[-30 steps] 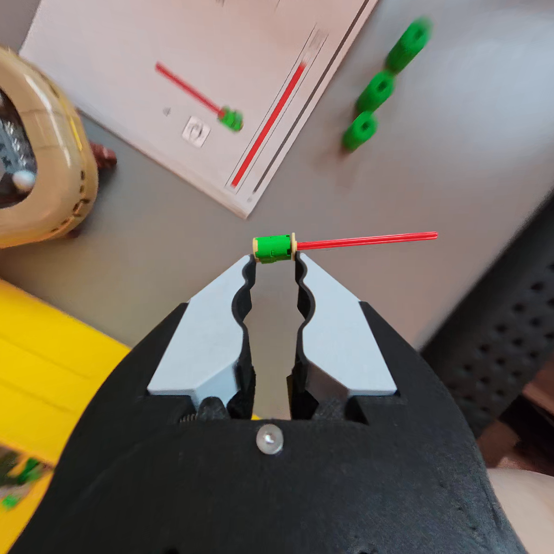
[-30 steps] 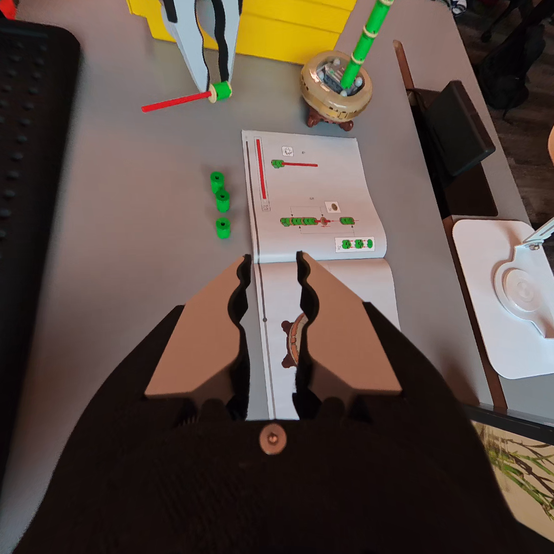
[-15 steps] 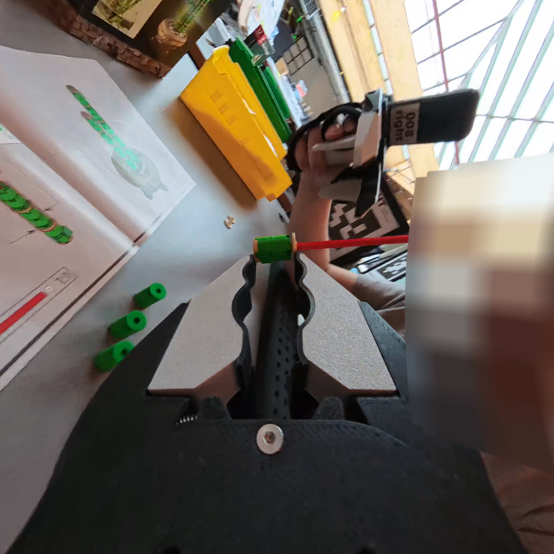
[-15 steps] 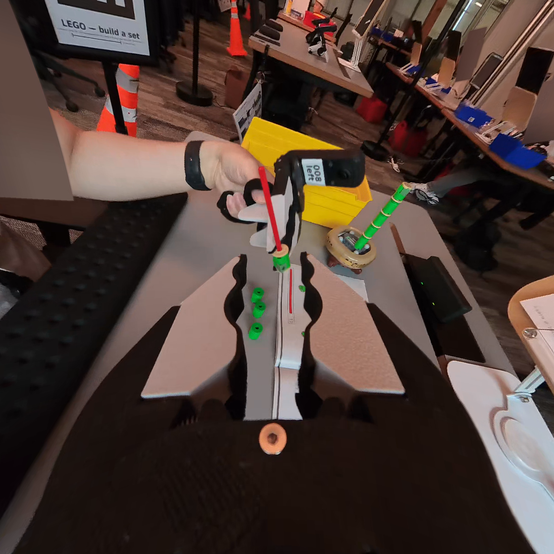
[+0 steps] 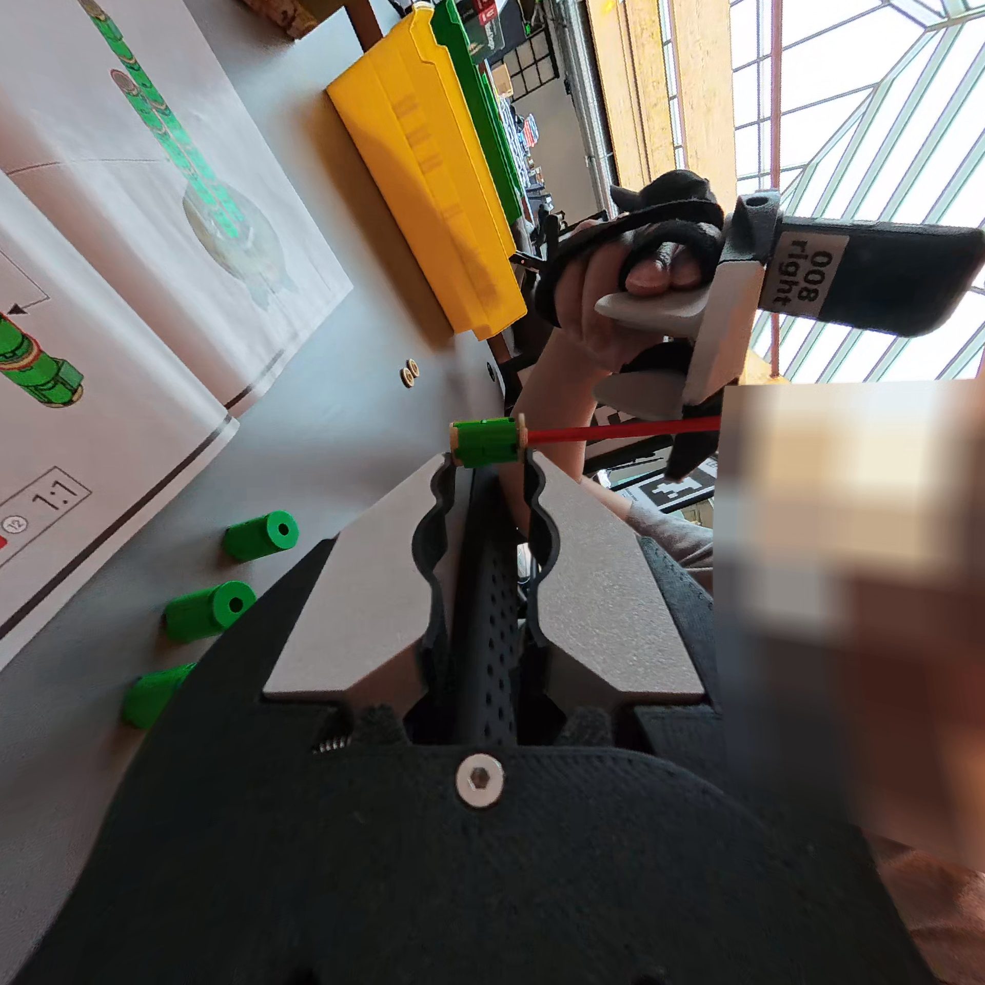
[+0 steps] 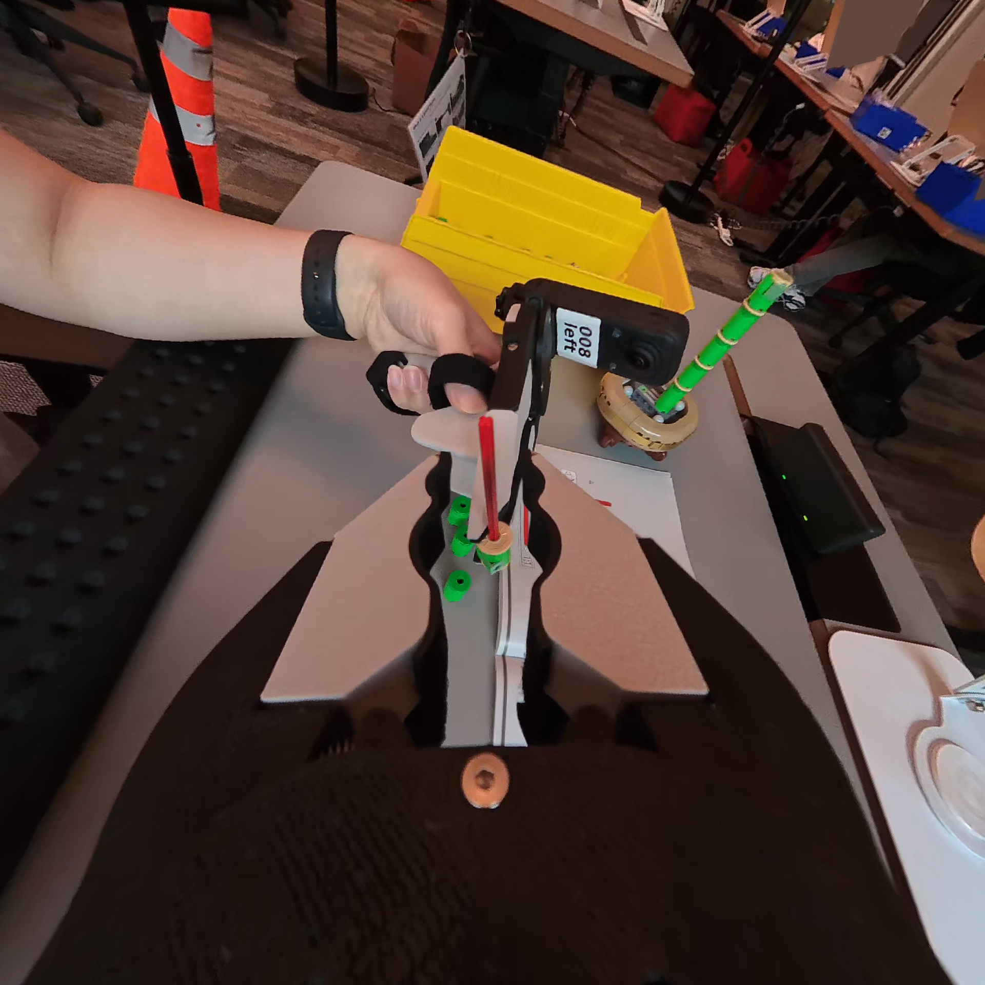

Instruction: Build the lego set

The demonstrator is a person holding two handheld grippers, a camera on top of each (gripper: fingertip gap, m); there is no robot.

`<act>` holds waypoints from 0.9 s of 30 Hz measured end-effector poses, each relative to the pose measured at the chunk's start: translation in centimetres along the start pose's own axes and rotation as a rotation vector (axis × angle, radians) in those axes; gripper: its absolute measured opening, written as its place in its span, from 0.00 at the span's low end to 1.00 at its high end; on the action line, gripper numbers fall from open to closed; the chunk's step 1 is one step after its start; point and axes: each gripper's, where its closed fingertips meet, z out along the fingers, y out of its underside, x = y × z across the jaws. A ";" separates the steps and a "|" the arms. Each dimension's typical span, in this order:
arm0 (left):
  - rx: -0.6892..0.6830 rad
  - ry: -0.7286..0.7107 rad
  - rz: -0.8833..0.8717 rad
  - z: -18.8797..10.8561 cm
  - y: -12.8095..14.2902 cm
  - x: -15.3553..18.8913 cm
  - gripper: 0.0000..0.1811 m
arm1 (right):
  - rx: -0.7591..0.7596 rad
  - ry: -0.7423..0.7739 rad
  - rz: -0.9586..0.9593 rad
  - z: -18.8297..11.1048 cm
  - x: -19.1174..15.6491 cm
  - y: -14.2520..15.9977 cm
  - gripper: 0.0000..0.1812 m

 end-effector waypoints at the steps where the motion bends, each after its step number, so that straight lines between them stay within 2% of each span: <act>1: -0.007 -0.006 0.002 0.1 0.1 -0.2 0.13 | -0.004 -0.001 0.010 0.2 0.0 0.2 0.13; 3: -0.018 -0.002 -0.003 0.2 0.3 -0.3 0.13 | -0.004 -0.006 0.021 0.3 0.1 0.5 0.06; 5: -0.023 0.005 -0.011 0.3 0.3 -0.4 0.13 | 0.010 -0.008 0.026 0.2 0.3 0.7 0.03; 9: -0.017 0.032 -0.033 0.2 0.3 -0.6 0.13 | 0.021 0.002 0.034 0.2 0.7 0.8 0.06; 11: -0.014 0.045 -0.051 0.2 0.4 -0.8 0.14 | 0.021 -0.004 0.019 0.3 0.6 1.0 0.02; 18: 0.068 0.049 -0.037 -1.0 -0.7 -0.4 0.13 | 0.054 0.064 0.072 0.3 2.0 0.4 0.01; 20: 0.045 0.046 0.006 -1.5 -0.2 0.2 0.16 | 0.071 0.080 0.116 0.0 2.6 0.2 0.01; 23: 0.029 -0.045 0.103 -2.4 0.1 0.0 0.23 | 0.080 0.076 0.221 -0.2 3.2 0.3 0.01; 27: 0.113 -0.243 0.389 -4.1 -2.1 -0.3 0.22 | 0.065 0.055 0.345 0.1 3.3 0.3 0.02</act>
